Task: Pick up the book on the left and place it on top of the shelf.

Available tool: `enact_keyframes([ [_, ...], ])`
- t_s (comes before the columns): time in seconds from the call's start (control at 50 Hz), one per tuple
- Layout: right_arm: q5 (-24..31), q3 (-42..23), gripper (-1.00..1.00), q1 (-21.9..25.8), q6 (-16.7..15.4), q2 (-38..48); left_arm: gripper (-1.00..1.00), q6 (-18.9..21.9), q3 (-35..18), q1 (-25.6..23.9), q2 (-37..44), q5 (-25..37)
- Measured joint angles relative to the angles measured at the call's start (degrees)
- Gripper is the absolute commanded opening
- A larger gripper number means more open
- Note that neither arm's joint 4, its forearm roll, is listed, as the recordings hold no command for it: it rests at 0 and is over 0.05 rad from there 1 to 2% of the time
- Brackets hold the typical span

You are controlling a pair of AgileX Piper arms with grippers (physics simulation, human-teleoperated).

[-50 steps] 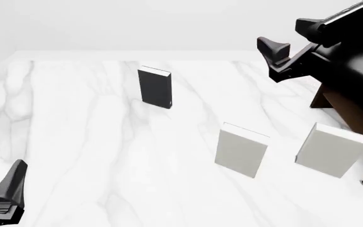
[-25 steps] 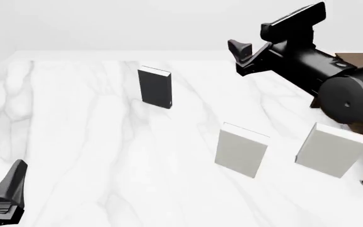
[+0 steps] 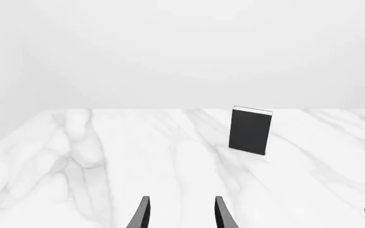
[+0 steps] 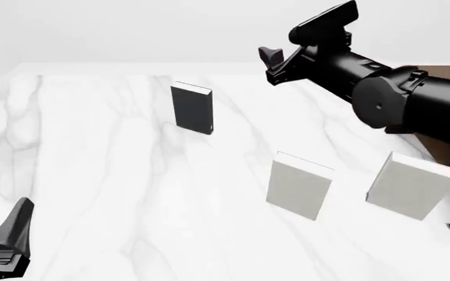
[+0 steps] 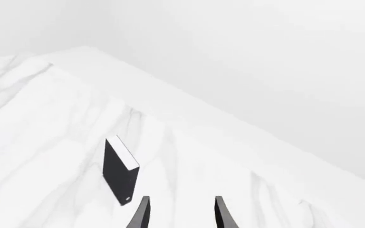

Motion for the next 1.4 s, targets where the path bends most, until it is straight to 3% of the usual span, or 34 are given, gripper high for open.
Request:
enact_keyframes([
  [1.4,-6.89,-8.32,1.0,5.16,6.34,17.37,1.0,0.0,0.0,0.0,0.0,0.0],
])
